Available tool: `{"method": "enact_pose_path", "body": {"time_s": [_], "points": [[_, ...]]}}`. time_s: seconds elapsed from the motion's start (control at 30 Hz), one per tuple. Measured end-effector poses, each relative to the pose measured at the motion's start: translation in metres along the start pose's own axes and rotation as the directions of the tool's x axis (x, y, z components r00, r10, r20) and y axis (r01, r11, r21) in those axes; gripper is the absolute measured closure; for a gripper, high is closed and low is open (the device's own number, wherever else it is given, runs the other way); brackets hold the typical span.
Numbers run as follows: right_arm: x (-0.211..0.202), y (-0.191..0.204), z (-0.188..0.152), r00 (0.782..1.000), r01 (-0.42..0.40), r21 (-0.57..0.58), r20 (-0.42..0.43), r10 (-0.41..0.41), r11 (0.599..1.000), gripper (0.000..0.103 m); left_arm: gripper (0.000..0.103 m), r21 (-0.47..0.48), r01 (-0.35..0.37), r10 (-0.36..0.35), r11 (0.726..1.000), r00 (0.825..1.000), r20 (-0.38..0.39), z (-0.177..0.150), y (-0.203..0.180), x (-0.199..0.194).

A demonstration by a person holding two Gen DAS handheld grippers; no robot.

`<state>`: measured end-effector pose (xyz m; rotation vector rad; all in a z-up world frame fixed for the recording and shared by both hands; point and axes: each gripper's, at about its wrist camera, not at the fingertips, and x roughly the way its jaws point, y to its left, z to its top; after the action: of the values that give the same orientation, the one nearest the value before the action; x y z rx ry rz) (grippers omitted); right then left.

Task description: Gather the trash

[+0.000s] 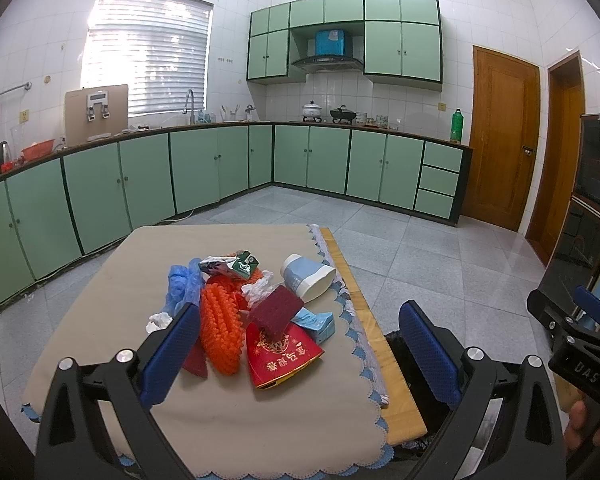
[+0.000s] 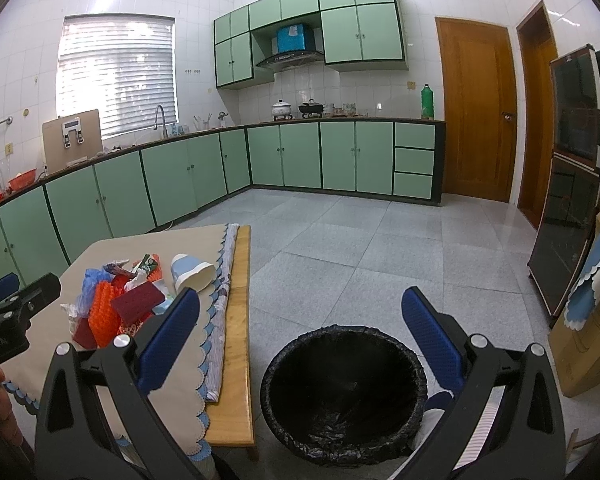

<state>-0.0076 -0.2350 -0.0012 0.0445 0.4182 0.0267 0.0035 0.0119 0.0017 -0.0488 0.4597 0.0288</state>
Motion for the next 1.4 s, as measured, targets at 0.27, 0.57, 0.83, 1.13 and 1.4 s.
{"method": "enact_pose_path", "body": {"time_s": [0.27, 0.57, 0.83, 1.13, 1.4], "points": [[0.009, 0.007, 0.000, 1.000, -0.006, -0.009, -0.015, 0.005, 1.000, 0.005, 0.006, -0.011, -0.002, 0.002, 1.000, 1.000, -0.016, 0.001, 0.004, 0.008], [0.020, 0.025, 0.005, 0.999, -0.047, -0.039, -0.015, 0.047, 0.998, 0.005, 0.006, -0.032, -0.021, 0.020, 0.999, 1.000, -0.018, 0.001, 0.016, 0.012], [0.044, 0.053, 0.009, 0.991, -0.131, -0.066, -0.032, 0.129, 0.989, 0.005, 0.006, -0.052, -0.074, 0.072, 0.996, 0.997, -0.034, -0.002, 0.040, 0.021], [0.087, 0.101, 0.007, 0.964, -0.258, -0.074, -0.092, 0.251, 0.963, 0.005, 0.006, -0.079, -0.259, 0.249, 0.963, 0.961, -0.117, -0.020, 0.125, 0.054], [0.125, 0.144, -0.006, 0.931, -0.340, -0.090, -0.169, 0.322, 0.936, 0.005, 0.009, -0.077, -0.318, 0.302, 0.945, 0.939, -0.162, -0.040, 0.163, 0.075]]}}
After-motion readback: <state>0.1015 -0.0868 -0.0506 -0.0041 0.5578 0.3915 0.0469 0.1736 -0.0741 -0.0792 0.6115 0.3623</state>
